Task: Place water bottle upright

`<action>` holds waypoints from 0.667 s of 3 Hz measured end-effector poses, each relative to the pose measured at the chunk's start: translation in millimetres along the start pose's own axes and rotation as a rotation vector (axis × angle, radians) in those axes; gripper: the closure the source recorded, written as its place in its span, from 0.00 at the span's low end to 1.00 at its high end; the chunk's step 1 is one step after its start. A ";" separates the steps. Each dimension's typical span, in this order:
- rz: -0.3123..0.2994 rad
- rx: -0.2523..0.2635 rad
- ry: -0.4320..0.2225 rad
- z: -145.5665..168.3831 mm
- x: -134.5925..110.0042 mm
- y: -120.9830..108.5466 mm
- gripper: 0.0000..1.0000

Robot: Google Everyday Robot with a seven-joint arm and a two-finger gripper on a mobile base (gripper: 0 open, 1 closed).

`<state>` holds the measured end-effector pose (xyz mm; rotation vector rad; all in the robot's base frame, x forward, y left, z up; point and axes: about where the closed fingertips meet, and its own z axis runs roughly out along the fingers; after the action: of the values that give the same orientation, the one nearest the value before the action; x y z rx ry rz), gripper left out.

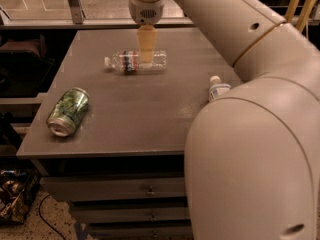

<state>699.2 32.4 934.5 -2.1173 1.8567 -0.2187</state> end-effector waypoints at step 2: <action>0.005 0.014 0.094 41.0 -5.6 -18.8 0.00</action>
Offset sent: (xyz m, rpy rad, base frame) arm 0.0371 0.0119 -0.0439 -0.1534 -0.0359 -0.0612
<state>729.0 45.4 902.8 -2.1268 1.9062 -0.3350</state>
